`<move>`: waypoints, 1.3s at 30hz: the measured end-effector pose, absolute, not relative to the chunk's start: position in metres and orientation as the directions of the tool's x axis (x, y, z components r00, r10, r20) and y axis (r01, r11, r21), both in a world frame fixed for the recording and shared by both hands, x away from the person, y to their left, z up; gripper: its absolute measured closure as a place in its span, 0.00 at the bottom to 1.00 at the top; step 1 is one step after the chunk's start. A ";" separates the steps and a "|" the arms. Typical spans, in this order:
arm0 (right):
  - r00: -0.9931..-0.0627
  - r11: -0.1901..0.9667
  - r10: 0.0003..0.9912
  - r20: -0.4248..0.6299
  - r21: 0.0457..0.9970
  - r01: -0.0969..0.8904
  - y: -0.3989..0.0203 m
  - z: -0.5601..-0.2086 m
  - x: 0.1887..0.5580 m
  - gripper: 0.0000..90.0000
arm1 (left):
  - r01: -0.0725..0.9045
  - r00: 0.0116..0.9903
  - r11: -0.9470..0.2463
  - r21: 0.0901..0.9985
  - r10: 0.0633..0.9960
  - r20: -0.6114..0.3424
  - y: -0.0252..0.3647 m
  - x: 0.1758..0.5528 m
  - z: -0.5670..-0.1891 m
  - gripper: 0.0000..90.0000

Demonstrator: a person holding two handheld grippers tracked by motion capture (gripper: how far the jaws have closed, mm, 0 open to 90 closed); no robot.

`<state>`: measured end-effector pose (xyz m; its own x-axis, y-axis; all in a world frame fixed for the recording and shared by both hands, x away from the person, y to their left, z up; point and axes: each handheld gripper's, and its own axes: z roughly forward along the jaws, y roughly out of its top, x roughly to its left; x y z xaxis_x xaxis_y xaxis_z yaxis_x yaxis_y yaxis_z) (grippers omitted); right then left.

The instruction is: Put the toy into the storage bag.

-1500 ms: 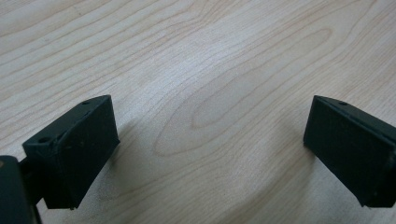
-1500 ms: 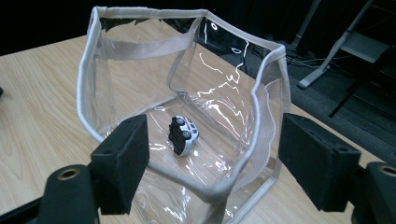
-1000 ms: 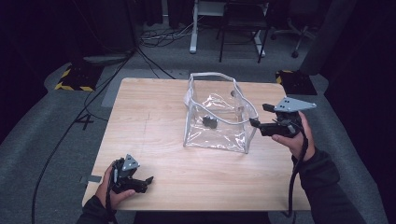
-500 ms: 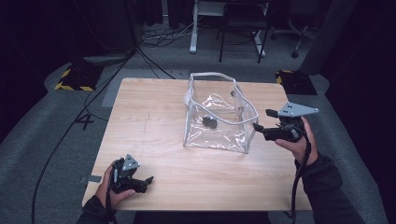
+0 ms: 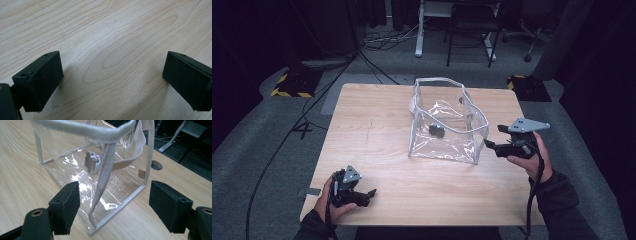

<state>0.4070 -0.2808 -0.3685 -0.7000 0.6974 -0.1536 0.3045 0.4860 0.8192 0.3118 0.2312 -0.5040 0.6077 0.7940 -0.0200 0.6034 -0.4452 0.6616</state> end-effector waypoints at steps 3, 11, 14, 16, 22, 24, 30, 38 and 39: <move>-0.700 0.494 0.697 -0.155 0.812 0.312 -0.282 -0.374 0.406 0.28 | 0.603 0.608 -0.445 0.662 0.794 -0.019 0.231 0.312 -0.504 0.04; -0.700 0.515 0.697 -0.158 0.789 0.335 -0.288 -0.389 0.405 0.28 | 0.603 0.608 -0.445 0.662 0.794 -0.020 0.231 0.312 -0.504 0.04; -0.696 0.518 0.701 -0.156 0.782 0.347 -0.291 -0.396 0.404 0.28 | 0.603 0.609 -0.448 0.660 0.793 -0.018 0.231 0.312 -0.504 0.04; -0.694 0.518 0.703 -0.154 0.780 0.351 -0.291 -0.397 0.404 0.28 | 0.603 0.608 -0.445 0.661 0.794 -0.020 0.231 0.312 -0.504 0.04; -0.698 0.522 0.702 -0.141 0.769 0.369 -0.296 -0.407 0.403 0.28 | 0.603 0.609 -0.448 0.661 0.793 -0.019 0.231 0.312 -0.504 0.04; -0.696 0.517 0.706 -0.134 0.769 0.376 -0.297 -0.410 0.402 0.28 | 0.603 0.608 -0.445 0.661 0.794 -0.020 0.231 0.312 -0.504 0.04; -0.693 0.522 0.710 -0.128 0.756 0.394 -0.301 -0.419 0.401 0.28 | 0.603 0.608 -0.446 0.661 0.794 -0.020 0.231 0.312 -0.504 0.04; -0.694 0.540 0.709 -0.122 0.728 0.424 -0.305 -0.438 0.395 0.28 | 0.603 0.608 -0.446 0.661 0.794 -0.020 0.231 0.312 -0.504 0.04; -0.694 0.540 0.709 -0.122 0.728 0.424 -0.305 -0.438 0.395 0.28 | 0.603 0.607 -0.445 0.662 0.794 -0.020 0.231 0.312 -0.504 0.04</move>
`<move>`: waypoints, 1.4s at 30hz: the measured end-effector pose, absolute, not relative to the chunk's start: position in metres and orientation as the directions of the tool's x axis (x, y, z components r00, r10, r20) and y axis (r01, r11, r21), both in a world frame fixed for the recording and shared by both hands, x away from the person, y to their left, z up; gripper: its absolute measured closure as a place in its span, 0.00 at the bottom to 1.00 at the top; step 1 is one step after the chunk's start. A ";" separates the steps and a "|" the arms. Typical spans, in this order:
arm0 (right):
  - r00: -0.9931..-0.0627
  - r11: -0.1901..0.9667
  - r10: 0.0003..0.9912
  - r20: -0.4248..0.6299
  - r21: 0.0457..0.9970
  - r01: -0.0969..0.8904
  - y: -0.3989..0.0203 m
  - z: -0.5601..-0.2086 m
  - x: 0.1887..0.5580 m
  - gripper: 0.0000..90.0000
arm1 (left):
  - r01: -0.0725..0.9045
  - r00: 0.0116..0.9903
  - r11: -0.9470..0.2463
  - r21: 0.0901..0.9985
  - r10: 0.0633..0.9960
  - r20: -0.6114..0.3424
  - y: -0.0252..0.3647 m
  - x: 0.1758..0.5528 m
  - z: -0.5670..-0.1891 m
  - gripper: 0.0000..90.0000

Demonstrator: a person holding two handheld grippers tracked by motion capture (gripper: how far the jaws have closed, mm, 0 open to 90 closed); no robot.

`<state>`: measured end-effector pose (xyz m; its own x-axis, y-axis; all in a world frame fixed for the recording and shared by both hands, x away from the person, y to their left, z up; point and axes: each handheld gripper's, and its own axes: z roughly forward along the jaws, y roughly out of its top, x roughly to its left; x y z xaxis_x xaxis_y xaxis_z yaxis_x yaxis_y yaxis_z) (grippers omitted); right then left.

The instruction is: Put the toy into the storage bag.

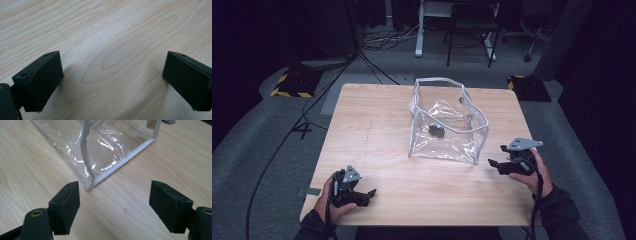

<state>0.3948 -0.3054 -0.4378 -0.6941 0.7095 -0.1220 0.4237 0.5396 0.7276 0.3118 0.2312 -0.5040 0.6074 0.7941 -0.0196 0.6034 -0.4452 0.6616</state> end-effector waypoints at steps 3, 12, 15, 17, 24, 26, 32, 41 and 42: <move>-0.700 0.554 0.703 -0.127 0.715 0.427 -0.306 -0.445 0.393 0.28 | 0.603 0.609 -0.448 0.660 0.793 -0.018 0.231 0.312 -0.504 0.04; -0.687 0.547 0.718 -0.115 0.704 0.454 -0.317 -0.458 0.387 0.28 | 0.603 0.608 -0.445 0.662 0.794 -0.019 0.231 0.312 -0.504 0.04; -0.690 0.543 0.716 -0.109 0.708 0.451 -0.321 -0.462 0.386 0.28 | 0.603 0.608 -0.446 0.661 0.794 -0.019 0.231 0.312 -0.504 0.04; -0.691 0.558 0.712 -0.124 0.698 0.449 -0.323 -0.466 0.385 0.28 | 0.603 0.608 -0.445 0.661 0.794 -0.020 0.231 0.312 -0.504 0.04; -0.689 0.537 0.720 -0.089 0.701 0.470 -0.335 -0.477 0.379 0.28 | 0.603 0.608 -0.445 0.662 0.794 -0.020 0.231 0.312 -0.504 0.04; -0.682 0.530 0.726 -0.085 0.700 0.478 -0.336 -0.479 0.379 0.28 | 0.603 0.608 -0.446 0.661 0.794 -0.020 0.231 0.312 -0.504 0.04; -0.672 0.512 0.737 -0.065 0.703 0.493 -0.347 -0.485 0.372 0.28 | 0.603 0.608 -0.445 0.661 0.794 -0.020 0.231 0.312 -0.504 0.04; -0.633 0.461 0.774 -0.029 0.711 0.531 -0.365 -0.494 0.362 0.26 | 0.605 0.608 -0.444 0.660 0.794 -0.024 0.231 0.312 -0.504 0.04; -0.633 0.461 0.774 -0.029 0.711 0.531 -0.365 -0.494 0.362 0.26 | 0.605 0.608 -0.444 0.660 0.794 -0.024 0.231 0.312 -0.504 0.04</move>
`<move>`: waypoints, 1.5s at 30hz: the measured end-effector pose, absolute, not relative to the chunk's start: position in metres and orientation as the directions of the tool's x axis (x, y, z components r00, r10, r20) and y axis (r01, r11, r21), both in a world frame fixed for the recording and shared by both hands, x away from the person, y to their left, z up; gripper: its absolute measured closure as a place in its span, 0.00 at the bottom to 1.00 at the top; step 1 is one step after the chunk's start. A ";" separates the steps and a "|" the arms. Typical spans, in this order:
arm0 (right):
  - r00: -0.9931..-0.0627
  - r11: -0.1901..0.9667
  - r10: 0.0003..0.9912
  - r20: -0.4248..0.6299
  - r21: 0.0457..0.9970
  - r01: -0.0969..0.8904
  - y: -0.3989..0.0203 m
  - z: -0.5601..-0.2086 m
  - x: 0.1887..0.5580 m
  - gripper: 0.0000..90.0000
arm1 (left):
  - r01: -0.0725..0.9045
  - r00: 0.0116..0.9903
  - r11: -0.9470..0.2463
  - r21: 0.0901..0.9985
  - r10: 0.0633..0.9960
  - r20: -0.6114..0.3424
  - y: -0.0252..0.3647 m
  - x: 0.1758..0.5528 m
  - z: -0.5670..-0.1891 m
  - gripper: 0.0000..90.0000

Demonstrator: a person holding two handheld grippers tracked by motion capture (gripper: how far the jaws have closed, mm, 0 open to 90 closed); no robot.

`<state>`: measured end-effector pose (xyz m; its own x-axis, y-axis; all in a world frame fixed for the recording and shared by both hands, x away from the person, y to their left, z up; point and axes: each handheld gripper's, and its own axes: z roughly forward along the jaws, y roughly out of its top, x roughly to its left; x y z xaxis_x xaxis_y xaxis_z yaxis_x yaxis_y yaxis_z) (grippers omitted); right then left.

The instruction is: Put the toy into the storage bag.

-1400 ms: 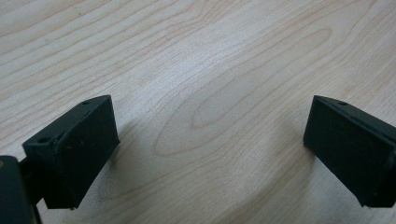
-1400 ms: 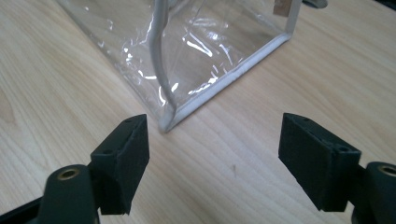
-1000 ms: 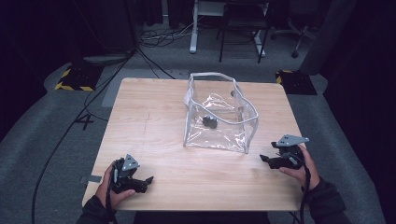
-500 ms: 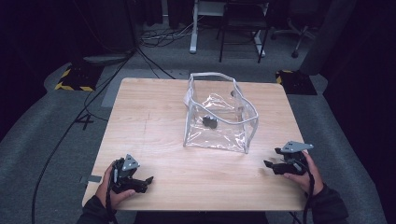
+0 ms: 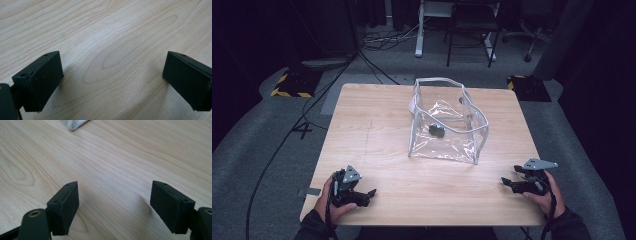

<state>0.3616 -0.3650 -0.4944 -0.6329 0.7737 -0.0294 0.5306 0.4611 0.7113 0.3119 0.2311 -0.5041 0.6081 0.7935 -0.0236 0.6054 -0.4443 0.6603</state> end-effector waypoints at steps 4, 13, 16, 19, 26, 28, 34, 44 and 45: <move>-0.607 0.426 0.795 -0.007 0.719 0.549 -0.374 -0.496 0.359 0.25 | 0.605 0.609 -0.446 0.660 0.793 -0.022 0.231 0.312 -0.504 0.03; -0.578 0.394 0.816 0.003 0.729 0.560 -0.384 -0.497 0.359 0.26 | 0.605 0.612 -0.448 0.658 0.790 -0.025 0.231 0.312 -0.504 0.03; -0.560 0.393 0.829 -0.013 0.725 0.566 -0.384 -0.500 0.359 0.24 | 0.605 0.613 -0.449 0.658 0.790 -0.025 0.231 0.312 -0.504 0.03; -0.554 0.380 0.832 -0.007 0.735 0.561 -0.383 -0.501 0.357 0.22 | 0.605 0.614 -0.449 0.657 0.789 -0.026 0.231 0.312 -0.504 0.03; -0.548 0.371 0.836 -0.010 0.746 0.553 -0.382 -0.503 0.355 0.22 | 0.605 0.609 -0.446 0.660 0.793 -0.024 0.231 0.313 -0.504 0.03; -0.547 0.370 0.837 -0.009 0.745 0.555 -0.382 -0.503 0.355 0.22 | 0.608 0.609 -0.444 0.659 0.793 -0.028 0.231 0.312 -0.504 0.03; -0.538 0.367 0.843 -0.014 0.746 0.556 -0.380 -0.503 0.356 0.22 | 0.609 0.606 -0.441 0.659 0.795 -0.028 0.231 0.312 -0.504 0.03; -0.532 0.358 0.846 -0.008 0.749 0.558 -0.379 -0.503 0.356 0.21 | 0.604 0.606 -0.447 0.660 0.795 -0.017 0.232 0.312 -0.504 0.03; -0.532 0.358 0.846 -0.008 0.749 0.558 -0.379 -0.503 0.356 0.21 | 0.604 0.607 -0.447 0.660 0.795 -0.017 0.232 0.313 -0.504 0.03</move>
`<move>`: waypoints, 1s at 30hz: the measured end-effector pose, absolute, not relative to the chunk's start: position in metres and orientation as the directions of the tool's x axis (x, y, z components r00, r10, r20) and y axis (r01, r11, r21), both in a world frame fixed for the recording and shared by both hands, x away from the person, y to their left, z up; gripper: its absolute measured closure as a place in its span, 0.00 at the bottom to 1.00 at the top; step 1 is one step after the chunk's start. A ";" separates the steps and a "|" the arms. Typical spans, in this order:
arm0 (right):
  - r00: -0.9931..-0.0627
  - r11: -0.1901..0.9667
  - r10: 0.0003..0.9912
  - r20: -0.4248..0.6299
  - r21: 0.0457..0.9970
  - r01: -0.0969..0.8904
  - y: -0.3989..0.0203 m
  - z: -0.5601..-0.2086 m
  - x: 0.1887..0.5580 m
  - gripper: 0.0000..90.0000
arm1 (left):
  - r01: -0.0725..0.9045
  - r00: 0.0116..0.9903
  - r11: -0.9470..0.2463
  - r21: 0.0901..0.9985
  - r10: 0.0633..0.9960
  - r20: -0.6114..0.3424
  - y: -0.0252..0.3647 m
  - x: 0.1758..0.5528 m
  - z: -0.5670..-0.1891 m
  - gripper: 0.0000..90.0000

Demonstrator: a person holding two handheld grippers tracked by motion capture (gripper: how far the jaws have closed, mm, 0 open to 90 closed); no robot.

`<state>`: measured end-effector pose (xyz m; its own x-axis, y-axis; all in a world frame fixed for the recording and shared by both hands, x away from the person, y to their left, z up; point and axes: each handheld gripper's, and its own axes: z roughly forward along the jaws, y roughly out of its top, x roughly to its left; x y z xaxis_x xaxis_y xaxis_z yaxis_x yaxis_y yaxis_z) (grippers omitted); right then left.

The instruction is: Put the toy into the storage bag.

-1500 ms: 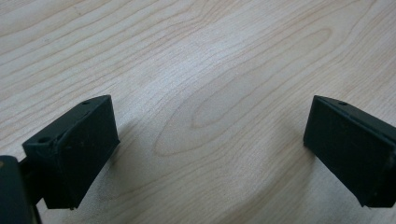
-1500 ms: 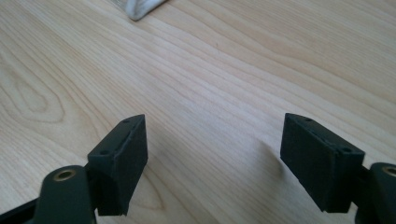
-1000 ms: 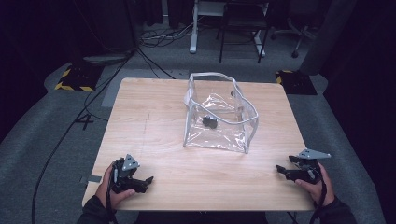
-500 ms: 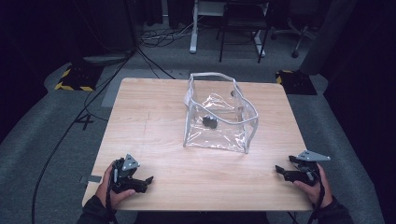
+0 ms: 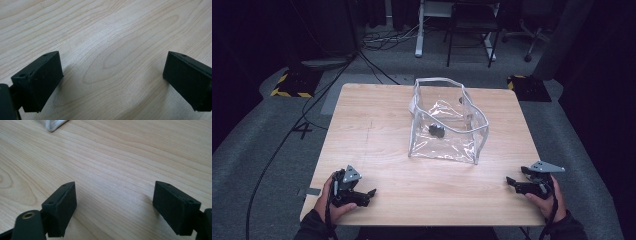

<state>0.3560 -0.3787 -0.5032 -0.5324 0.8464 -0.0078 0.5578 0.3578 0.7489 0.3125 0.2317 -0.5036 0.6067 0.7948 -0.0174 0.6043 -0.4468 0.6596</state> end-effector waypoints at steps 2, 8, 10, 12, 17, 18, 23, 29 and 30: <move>-0.536 0.363 0.844 -0.011 0.748 0.556 -0.379 -0.503 0.356 0.21 | 0.604 0.607 -0.448 0.660 0.794 -0.017 0.232 0.313 -0.504 0.03; -0.536 0.363 0.844 -0.011 0.748 0.556 -0.379 -0.503 0.356 0.21 | 0.604 0.608 -0.447 0.660 0.794 -0.019 0.232 0.313 -0.504 0.03; -0.536 0.363 0.844 -0.011 0.748 0.556 -0.379 -0.503 0.356 0.21 | 0.605 0.608 -0.446 0.660 0.794 -0.020 0.232 0.313 -0.504 0.03; -0.536 0.363 0.844 -0.011 0.748 0.556 -0.379 -0.503 0.356 0.21 | 0.603 0.609 -0.445 0.662 0.793 -0.022 0.231 0.313 -0.504 0.03; -0.537 0.364 0.844 -0.012 0.747 0.556 -0.379 -0.503 0.356 0.21 | 0.606 0.607 -0.442 0.662 0.795 -0.025 0.231 0.313 -0.504 0.03; -0.536 0.364 0.844 -0.011 0.747 0.556 -0.379 -0.503 0.356 0.21 | 0.606 0.606 -0.442 0.662 0.795 -0.024 0.231 0.313 -0.504 0.03; -0.538 0.365 0.843 -0.011 0.746 0.557 -0.379 -0.503 0.357 0.21 | 0.607 0.606 -0.440 0.662 0.795 -0.027 0.231 0.313 -0.504 0.03; -0.535 0.366 0.845 -0.013 0.744 0.559 -0.379 -0.503 0.357 0.19 | 0.608 0.606 -0.438 0.662 0.795 -0.030 0.231 0.313 -0.505 0.03; -0.535 0.368 0.845 -0.015 0.743 0.559 -0.379 -0.503 0.357 0.19 | 0.607 0.606 -0.441 0.662 0.795 -0.026 0.231 0.313 -0.504 0.03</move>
<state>0.3574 -0.3794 -0.5032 -0.5353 0.8445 -0.0154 0.5587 0.3677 0.7434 0.3131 0.2311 -0.5045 0.6062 0.7949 -0.0263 0.6066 -0.4407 0.6617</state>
